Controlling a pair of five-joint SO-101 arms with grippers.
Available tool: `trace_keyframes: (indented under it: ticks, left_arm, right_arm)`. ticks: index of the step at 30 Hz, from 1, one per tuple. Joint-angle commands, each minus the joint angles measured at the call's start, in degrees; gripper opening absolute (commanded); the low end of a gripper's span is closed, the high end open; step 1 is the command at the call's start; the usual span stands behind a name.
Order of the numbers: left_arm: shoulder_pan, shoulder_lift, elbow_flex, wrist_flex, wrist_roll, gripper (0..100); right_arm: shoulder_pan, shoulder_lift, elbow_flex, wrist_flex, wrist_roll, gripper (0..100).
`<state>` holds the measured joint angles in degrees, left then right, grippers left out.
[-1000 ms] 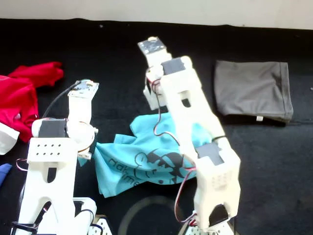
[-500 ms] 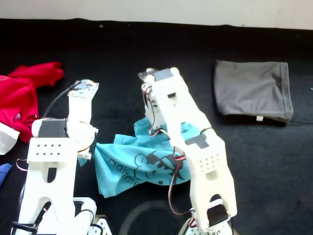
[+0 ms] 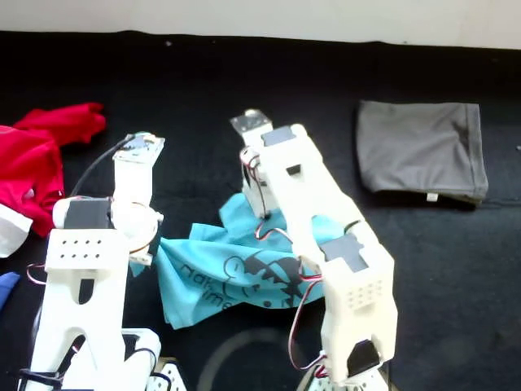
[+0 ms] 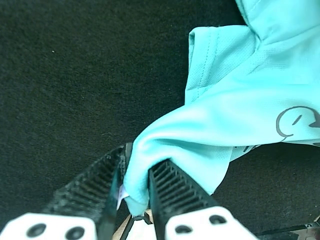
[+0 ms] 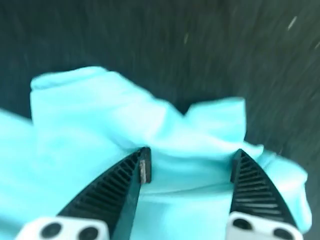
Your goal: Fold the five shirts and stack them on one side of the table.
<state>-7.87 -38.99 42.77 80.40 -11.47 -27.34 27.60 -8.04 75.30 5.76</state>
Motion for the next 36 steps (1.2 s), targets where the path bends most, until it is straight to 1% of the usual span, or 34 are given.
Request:
trace_keyframes:
  ticks: [1, 4, 9, 16, 19, 25, 32, 34, 36]
  left_arm:
    - [0.40, -1.01, -0.13, -0.26, 0.09, 1]
    - [0.40, -1.01, -0.13, -0.26, 0.09, 1]
    - [0.40, -1.01, -0.13, -0.26, 0.09, 1]
    - [0.40, -1.01, -0.13, -0.26, 0.09, 1]
    - [0.40, -1.01, -0.13, -0.26, 0.09, 1]
    - [0.40, -1.01, -0.13, -0.26, 0.09, 1]
    - [0.40, -1.01, -0.13, -0.26, 0.09, 1]
    - [0.40, -1.01, -0.13, -0.26, 0.09, 1]
    - [0.40, -1.01, -0.13, -0.26, 0.09, 1]
  right_arm:
    - [0.31, -4.00, 0.22, -4.97, -0.44, 24.5]
    - [0.48, -3.82, 0.66, -5.67, -0.09, 20.8]
    - [2.95, -4.09, -0.66, -5.41, -0.09, 22.1]
    - [6.55, -3.91, -7.78, -2.95, -0.09, 22.1]
    - [5.85, -2.33, -7.69, -4.35, -0.09, 22.1]
    - [2.59, 5.23, -7.60, -3.30, -0.09, 22.1]
    - [1.98, 5.85, -7.69, -1.63, 0.09, 21.5]
    - [2.07, 5.85, -7.69, -1.54, 2.46, 17.5]
    - [2.07, 5.93, -7.69, -1.80, 4.57, 8.5]
